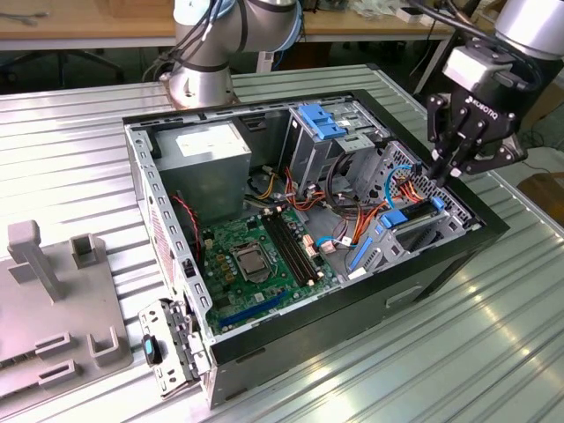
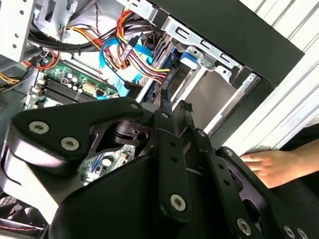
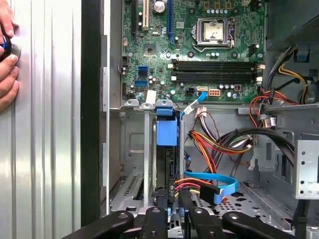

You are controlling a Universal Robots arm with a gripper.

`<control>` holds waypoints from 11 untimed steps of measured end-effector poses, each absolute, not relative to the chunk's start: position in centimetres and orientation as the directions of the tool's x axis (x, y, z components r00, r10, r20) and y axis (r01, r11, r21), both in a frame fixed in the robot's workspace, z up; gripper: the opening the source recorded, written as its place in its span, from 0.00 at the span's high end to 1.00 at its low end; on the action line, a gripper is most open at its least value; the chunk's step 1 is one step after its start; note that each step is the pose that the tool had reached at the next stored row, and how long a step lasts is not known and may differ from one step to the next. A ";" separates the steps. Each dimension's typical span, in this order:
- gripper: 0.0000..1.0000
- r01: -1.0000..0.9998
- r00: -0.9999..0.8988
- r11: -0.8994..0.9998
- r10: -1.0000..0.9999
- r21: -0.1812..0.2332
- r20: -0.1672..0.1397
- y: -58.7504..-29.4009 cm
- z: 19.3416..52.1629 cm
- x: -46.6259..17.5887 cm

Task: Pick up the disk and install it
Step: 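Insert the second disk wire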

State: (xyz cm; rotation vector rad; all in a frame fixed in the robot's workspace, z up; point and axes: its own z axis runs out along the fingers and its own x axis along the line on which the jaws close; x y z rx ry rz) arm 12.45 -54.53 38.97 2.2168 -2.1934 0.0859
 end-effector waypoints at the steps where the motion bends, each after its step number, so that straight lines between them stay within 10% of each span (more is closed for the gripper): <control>1: 0.76 -1.000 0.010 -0.011 -0.998 -0.022 0.054 -54.4 39.2 12.4; 11: 0.76 -1.000 0.010 -0.011 -0.998 -0.020 0.059 -51.9 39.8 12.5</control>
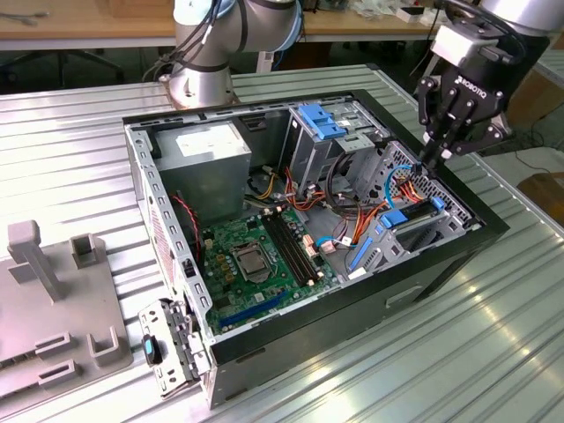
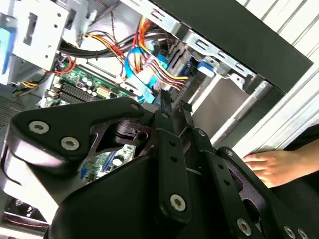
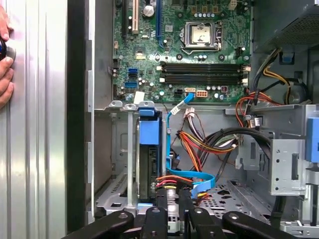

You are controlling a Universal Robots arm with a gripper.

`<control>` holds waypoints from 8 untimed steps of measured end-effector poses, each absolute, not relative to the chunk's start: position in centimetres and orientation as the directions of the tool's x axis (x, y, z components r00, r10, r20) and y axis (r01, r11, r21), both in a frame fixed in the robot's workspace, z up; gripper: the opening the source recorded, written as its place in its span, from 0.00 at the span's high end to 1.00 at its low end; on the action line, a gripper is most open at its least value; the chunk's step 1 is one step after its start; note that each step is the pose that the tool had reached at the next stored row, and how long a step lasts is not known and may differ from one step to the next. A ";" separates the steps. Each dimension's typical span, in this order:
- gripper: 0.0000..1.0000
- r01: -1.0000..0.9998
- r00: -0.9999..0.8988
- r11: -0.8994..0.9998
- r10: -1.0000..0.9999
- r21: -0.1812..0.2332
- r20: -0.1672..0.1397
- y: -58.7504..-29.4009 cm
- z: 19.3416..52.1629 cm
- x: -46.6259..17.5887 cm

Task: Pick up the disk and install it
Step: 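Insert the second disk wire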

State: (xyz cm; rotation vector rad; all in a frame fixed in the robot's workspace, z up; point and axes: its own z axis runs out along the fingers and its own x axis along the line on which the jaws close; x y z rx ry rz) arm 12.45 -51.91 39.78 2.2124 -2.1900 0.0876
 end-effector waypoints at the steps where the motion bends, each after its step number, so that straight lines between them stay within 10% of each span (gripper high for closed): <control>1: 0.76 -1.000 0.010 -0.011 -0.998 -0.020 0.065 -51.5 39.8 12.5; 8: 0.62 -1.000 0.010 -0.012 -0.994 -0.020 0.107 -50.1 39.2 12.5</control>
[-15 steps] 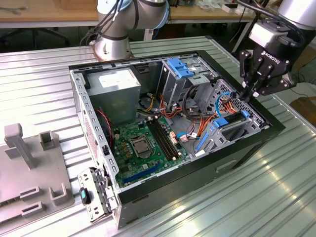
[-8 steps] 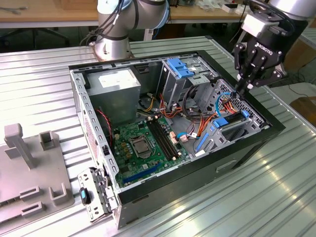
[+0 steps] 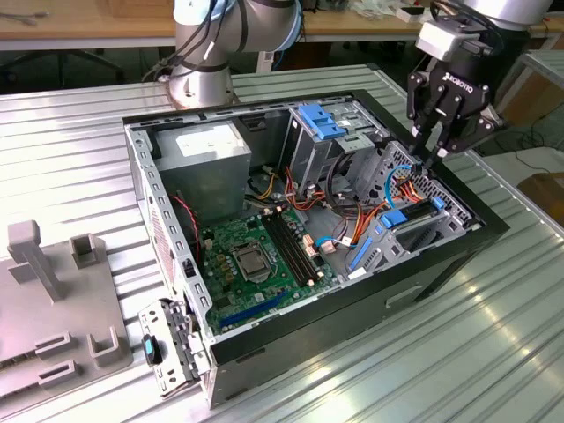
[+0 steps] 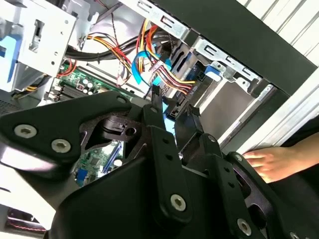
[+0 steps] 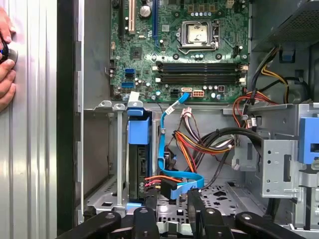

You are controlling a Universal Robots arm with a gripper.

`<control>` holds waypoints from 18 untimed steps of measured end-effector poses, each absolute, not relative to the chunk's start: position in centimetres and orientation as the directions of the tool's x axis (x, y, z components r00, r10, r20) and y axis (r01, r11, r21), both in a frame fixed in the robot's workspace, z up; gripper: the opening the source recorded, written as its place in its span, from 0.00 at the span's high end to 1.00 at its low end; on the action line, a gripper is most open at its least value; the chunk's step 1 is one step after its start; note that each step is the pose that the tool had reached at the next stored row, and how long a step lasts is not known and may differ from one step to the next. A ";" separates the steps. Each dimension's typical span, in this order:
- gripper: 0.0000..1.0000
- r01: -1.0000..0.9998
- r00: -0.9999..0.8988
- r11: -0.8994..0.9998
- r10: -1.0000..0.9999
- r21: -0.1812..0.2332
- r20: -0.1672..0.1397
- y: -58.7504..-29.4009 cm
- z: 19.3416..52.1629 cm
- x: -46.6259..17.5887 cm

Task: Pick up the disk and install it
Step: 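Insert the second disk wire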

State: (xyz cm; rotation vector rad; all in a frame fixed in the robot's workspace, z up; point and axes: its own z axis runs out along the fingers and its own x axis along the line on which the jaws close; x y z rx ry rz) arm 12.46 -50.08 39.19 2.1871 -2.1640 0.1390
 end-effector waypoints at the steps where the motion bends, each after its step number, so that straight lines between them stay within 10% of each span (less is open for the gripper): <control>1: 0.62 -1.000 0.010 -0.012 -0.994 -0.020 0.113 -49.6 39.0 12.5; 18: 0.64 -1.000 0.009 -0.013 -0.983 -0.020 0.185 -48.5 37.8 12.5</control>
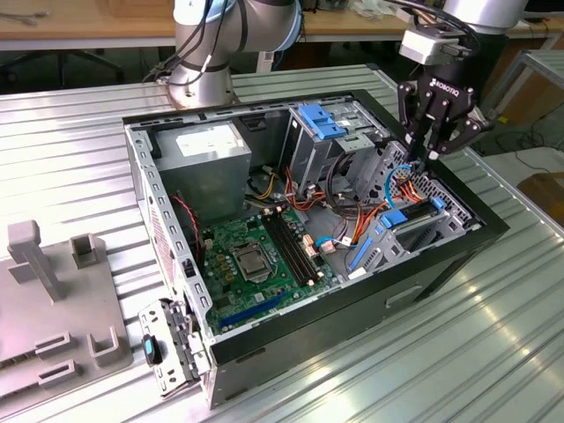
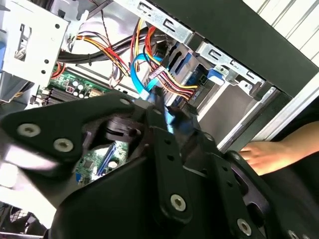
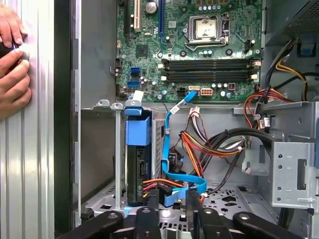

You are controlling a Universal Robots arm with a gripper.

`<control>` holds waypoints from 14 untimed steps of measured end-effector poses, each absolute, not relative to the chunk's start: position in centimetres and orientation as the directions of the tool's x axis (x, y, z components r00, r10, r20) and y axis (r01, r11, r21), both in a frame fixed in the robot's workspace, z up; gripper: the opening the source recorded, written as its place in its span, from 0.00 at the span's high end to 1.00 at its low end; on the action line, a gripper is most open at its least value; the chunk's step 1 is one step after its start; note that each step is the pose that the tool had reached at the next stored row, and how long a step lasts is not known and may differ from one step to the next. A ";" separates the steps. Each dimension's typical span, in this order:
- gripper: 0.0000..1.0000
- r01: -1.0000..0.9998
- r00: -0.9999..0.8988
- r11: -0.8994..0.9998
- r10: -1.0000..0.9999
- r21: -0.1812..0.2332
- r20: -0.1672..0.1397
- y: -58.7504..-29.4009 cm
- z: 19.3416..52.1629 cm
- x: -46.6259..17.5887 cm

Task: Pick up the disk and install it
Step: 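Insert the second disk wire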

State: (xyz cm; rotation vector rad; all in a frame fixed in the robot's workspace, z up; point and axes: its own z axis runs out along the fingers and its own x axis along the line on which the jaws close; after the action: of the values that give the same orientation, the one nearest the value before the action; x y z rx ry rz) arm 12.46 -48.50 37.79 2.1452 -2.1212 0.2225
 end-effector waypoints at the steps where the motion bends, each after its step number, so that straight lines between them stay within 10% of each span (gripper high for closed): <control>1: 0.71 -1.000 0.009 -0.013 -0.982 -0.020 0.187 -48.5 37.8 12.5; 14: 0.77 -1.000 0.009 -0.016 -0.944 -0.019 0.330 -49.3 37.3 12.5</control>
State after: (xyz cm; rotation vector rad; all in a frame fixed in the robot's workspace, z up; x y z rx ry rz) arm 12.46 -49.33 37.26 2.0614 -2.0350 0.3700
